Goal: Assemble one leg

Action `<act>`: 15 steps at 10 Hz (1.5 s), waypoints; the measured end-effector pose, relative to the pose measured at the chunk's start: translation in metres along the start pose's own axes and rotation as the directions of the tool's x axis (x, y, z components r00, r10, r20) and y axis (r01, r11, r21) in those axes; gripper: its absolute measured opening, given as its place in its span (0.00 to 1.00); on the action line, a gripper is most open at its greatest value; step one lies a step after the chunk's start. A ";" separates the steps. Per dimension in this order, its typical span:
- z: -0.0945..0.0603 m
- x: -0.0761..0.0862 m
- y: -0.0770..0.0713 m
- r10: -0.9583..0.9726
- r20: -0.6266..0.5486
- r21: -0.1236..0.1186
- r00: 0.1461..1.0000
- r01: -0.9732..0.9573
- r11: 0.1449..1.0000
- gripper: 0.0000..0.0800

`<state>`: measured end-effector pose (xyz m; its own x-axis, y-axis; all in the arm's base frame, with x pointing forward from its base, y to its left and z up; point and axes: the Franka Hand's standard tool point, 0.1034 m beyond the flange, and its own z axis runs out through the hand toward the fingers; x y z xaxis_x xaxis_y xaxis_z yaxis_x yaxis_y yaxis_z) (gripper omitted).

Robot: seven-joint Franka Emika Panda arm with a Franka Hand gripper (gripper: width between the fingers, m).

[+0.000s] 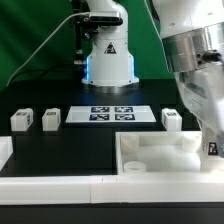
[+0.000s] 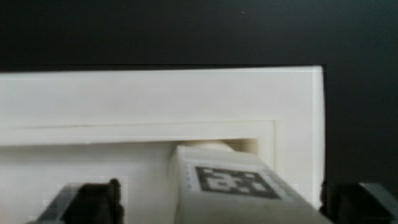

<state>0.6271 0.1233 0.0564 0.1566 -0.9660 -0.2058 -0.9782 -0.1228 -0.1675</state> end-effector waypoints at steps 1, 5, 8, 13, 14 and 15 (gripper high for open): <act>0.000 -0.001 0.001 -0.177 -0.005 -0.015 0.984 0.177 0.984 0.74; 0.001 0.000 0.001 -0.554 -0.006 -0.029 0.832 0.554 0.832 0.81; -0.003 0.002 -0.009 -0.910 -0.017 -0.096 0.413 0.906 0.413 0.81; -0.003 0.005 -0.010 -0.990 0.008 -0.121 0.143 0.983 0.141 0.68; -0.003 0.005 -0.010 -0.990 0.008 -0.121 0.143 0.983 0.141 0.41; -0.003 0.007 -0.010 -0.989 0.007 -0.123 0.146 0.982 0.144 0.37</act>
Offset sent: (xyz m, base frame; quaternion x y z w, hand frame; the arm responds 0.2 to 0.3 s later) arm 0.0000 0.0000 0.0000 0.0000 0.0000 -0.2667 0.9638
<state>0.6375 0.1171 0.0600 0.9915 -0.0178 0.1289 -0.0039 -0.9942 -0.1074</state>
